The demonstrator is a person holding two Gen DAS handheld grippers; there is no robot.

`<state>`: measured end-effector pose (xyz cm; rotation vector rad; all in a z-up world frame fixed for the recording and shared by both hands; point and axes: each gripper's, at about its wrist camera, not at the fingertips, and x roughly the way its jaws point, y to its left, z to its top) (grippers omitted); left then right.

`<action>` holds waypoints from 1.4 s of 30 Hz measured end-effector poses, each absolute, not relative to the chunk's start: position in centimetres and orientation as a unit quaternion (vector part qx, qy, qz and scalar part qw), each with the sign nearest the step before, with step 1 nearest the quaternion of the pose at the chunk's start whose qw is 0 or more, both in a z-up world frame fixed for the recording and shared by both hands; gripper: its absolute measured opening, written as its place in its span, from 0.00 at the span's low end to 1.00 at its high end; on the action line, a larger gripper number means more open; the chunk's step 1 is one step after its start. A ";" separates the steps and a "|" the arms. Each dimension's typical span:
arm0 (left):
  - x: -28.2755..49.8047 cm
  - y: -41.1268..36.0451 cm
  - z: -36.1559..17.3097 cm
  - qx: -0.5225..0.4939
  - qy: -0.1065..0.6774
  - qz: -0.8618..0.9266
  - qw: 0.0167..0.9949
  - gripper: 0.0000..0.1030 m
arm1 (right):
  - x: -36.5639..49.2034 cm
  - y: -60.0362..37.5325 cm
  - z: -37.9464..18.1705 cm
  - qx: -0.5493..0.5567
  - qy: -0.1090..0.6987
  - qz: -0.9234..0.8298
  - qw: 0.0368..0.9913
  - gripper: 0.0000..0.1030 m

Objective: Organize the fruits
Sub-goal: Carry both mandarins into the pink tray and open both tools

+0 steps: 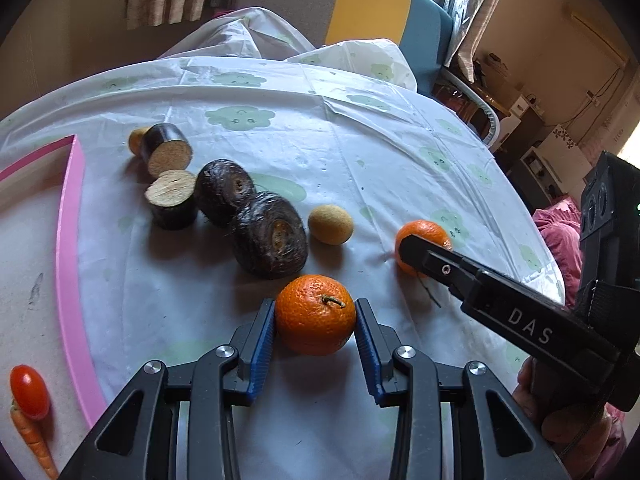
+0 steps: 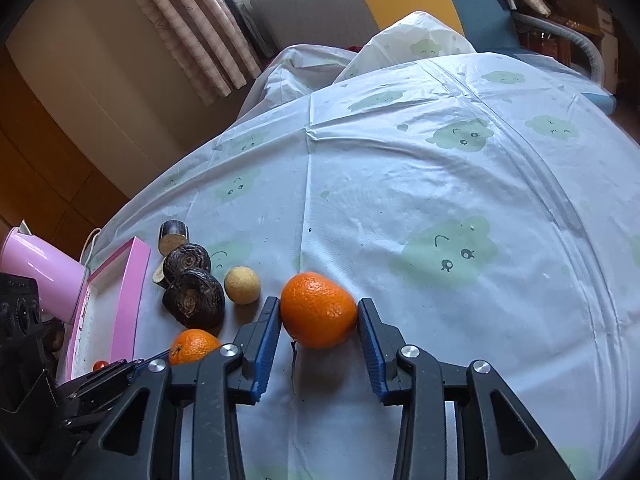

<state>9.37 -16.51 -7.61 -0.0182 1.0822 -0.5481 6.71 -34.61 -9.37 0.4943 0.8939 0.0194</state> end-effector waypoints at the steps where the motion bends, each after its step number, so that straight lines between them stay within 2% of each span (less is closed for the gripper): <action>1: 9.3 -16.3 -7.5 -0.008 0.509 -0.255 0.822 0.38 | 6.7 -34.5 -9.3 0.230 0.428 0.008 0.874 0.37; 42: 4.7 -5.0 -2.6 -0.042 0.451 -0.133 0.882 0.38 | 3.1 -25.7 -7.4 0.099 0.430 0.043 0.896 0.36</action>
